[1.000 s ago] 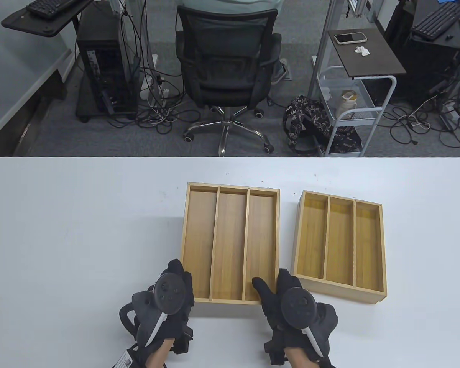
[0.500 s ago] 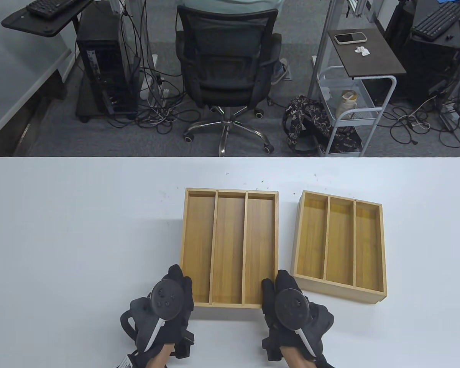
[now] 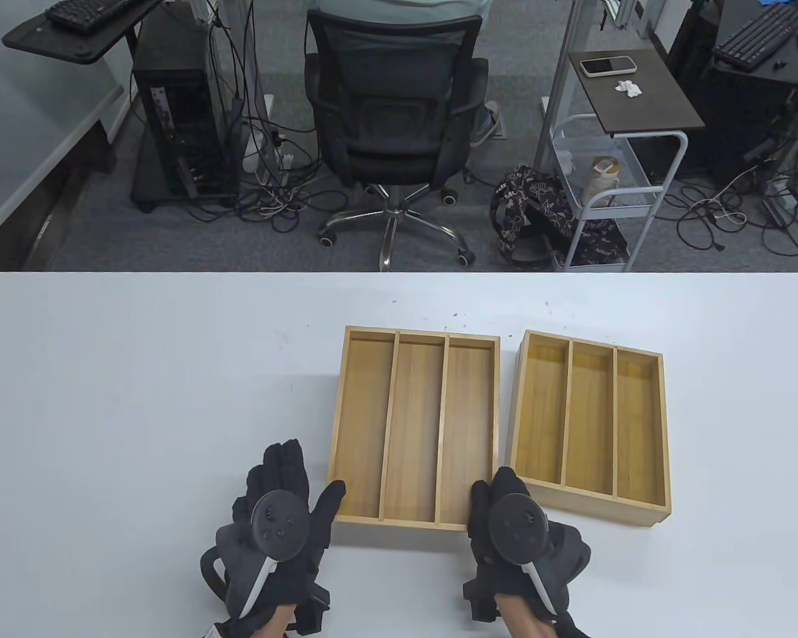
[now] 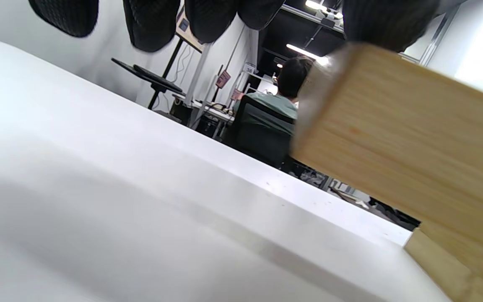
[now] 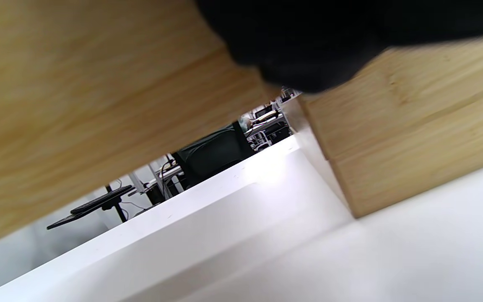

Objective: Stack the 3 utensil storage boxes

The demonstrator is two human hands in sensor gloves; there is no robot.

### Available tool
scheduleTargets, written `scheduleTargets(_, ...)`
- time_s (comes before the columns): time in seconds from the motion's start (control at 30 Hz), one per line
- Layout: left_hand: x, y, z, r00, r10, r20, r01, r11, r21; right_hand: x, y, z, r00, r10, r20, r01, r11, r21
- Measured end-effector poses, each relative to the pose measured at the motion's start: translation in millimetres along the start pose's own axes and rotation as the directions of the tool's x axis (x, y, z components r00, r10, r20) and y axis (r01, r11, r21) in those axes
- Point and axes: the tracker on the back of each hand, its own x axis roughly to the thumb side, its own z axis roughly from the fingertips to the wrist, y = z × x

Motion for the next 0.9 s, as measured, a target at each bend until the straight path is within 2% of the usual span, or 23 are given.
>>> scheduleTargets(0.1,-4.1,2.3,-0.2,0.999,-0.037,-0.008,0.038,0.999,0.027,-8.7,-4.5,-2.8,1.000,0.000,-0.027,0.000,1.000,-0.007)
scheduleTargets(0.37,-17.2,-3.0,-9.5,0.997,-0.027,-0.068,0.024,0.998,-0.051,-33.4,-30.8,-22.8,0.994,-0.004,-0.110,0.002,1.000,-0.022)
scheduleTargets(0.6,-24.3,-7.5,-17.0,0.995,-0.015,-0.098,0.004,0.994,-0.108,-79.2,-66.6,-49.6,0.978,0.007,-0.210,-0.010,1.000,-0.010)
scheduleTargets(0.77,-22.8,-10.0,-18.3,0.995,-0.039,-0.089,0.030,0.994,-0.101,-112.2,-93.6,-68.1,0.958,0.051,-0.281,-0.057,0.998,-0.014)
scheduleTargets(0.9,-20.0,-11.6,-17.5,0.996,-0.038,-0.084,0.028,0.993,-0.114,-133.8,-104.1,-79.6,0.940,0.085,-0.331,-0.089,0.996,0.002)
